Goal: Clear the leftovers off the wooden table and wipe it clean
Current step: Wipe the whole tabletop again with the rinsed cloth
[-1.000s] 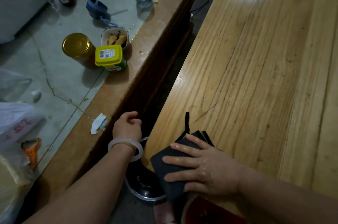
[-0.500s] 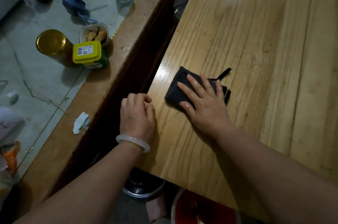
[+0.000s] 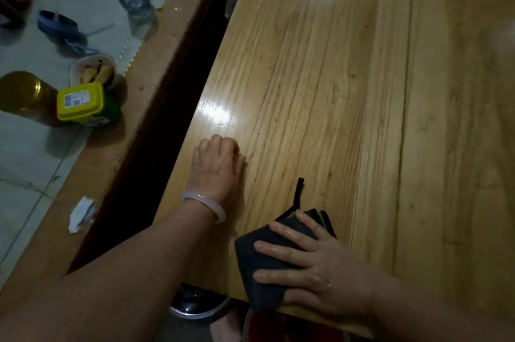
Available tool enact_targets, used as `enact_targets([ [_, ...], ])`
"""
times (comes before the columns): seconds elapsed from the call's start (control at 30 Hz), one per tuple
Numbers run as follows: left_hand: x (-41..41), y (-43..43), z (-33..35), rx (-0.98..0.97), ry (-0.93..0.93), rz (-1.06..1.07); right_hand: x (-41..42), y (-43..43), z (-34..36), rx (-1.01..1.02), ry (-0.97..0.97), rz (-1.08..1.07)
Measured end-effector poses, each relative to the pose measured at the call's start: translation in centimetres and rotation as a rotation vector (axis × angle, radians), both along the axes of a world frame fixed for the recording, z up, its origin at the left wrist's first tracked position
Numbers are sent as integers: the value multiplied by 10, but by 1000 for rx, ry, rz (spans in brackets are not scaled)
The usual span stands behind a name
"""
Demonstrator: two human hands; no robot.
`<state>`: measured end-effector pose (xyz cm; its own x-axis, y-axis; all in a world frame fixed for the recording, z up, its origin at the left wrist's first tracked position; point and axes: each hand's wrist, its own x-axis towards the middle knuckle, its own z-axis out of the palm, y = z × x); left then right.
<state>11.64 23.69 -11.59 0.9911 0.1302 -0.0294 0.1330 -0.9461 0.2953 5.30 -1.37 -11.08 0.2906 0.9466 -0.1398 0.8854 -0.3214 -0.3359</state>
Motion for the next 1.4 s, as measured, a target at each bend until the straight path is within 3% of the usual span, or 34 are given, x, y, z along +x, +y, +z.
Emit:
enact_targets([
  [0.1,11,-7,-4,61,-13,-39,19,-8,-3,-18,8,-16],
  [0.5,33,-22,-14,113,57,-34,108,-23,-6,-127,-82,-401],
  [0.7,32,-27,-16,152,5,1,162,-21,-3,-132,-67,-581],
  [1.07,31,-28,-23,229,-88,3,221,45,-14,-123,-34,-1069],
  [1.17,28,-29,-23,260,-80,2,207,65,-14,-120,-30,-1034],
  [1.4,26,-30,-23,269,-87,-1,172,77,-17,-50,-57,-692],
])
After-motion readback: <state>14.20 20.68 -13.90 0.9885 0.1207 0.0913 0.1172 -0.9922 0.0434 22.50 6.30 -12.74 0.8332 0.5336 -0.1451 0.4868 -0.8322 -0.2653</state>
